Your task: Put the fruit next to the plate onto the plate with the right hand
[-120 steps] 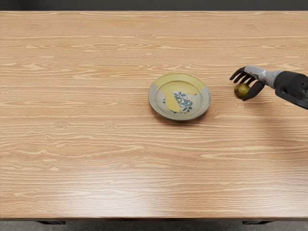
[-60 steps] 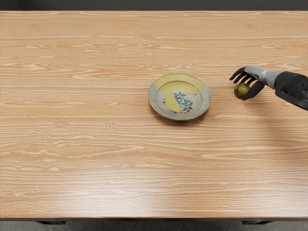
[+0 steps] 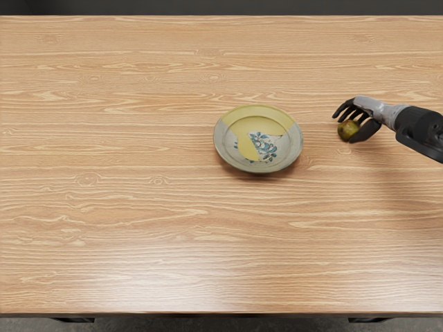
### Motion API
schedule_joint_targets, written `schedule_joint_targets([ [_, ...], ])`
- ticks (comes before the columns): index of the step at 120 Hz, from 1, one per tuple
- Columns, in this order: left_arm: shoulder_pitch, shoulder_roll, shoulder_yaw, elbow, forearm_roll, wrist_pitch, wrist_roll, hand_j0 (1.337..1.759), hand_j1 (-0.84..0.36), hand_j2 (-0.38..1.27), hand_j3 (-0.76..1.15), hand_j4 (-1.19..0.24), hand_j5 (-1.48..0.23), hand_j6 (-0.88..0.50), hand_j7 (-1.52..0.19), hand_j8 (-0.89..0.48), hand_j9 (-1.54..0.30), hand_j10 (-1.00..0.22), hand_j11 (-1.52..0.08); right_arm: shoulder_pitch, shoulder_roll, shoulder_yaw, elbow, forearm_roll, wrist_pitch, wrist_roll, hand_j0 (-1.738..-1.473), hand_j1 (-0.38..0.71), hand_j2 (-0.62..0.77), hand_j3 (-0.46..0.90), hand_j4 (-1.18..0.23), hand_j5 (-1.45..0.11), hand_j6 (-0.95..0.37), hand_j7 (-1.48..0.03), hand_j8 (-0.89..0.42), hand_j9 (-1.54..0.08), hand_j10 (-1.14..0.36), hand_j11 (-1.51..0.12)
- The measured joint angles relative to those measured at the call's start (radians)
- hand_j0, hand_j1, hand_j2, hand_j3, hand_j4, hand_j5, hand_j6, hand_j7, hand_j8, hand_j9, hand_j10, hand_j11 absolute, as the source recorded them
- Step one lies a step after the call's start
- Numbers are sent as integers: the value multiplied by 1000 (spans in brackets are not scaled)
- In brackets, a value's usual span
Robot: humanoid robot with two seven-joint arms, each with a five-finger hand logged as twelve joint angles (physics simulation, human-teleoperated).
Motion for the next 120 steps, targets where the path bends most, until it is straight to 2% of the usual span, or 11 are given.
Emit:
schedule_joint_targets([
  [24,0,0,0,0,0,0,0,1658,325,4,0,-21,-27,-21,-27,-21,-27,-21,-27,-3,0,2,0,0,-2,0,-1655,233,-60,-1,-517,-680,-476,-674,-361,-685,-420,-685],
  [52,0,0,0,0,0,0,0,1658,324,5,0,-21,-27,-21,-27,-21,-27,-21,-27,-14,0,11,1,1,-11,1,-1644,250,-86,-4,-600,-679,-465,-725,-351,-700,-402,-719],
  [63,0,0,-1,0,0,0,0,1658,324,5,-1,-21,-27,-21,-27,-21,-27,-21,-27,-17,0,14,2,1,-12,1,-1639,266,-68,-1,-639,-688,-434,-754,-341,-717,-389,-746],
  [66,0,0,-1,0,0,0,0,1658,324,5,-1,-21,-27,-21,-27,-21,-27,-21,-27,-17,0,13,2,0,-12,2,-1639,260,-9,-1,-646,-699,-434,-765,-330,-731,-384,-764],
  [79,0,0,0,0,0,0,0,1658,324,5,0,-21,-27,-21,-27,-21,-27,-21,-27,-19,0,11,1,0,-11,2,-1639,264,-3,-2,-671,-757,-434,-811,-313,-792,-363,-824],
  [91,0,0,0,0,0,0,0,1658,325,5,0,-21,-27,-21,-27,-21,-27,-21,-27,-22,0,9,2,0,-10,2,-1639,239,9,-1,-692,-808,-460,-852,-342,-842,-381,-875],
  [103,0,0,0,0,0,0,0,1658,325,5,0,-21,-27,-21,-27,-21,-27,-21,-27,-24,0,7,0,0,-11,2,-1640,227,83,-2,-723,-836,-502,-889,-405,-872,-426,-905],
  [120,0,0,0,0,0,0,0,1658,325,4,0,-21,-27,-21,-27,-21,-27,-21,-27,-24,-1,3,-1,-1,-11,3,-1640,228,142,-18,-754,-886,-496,-936,-423,-918,-460,-954],
])
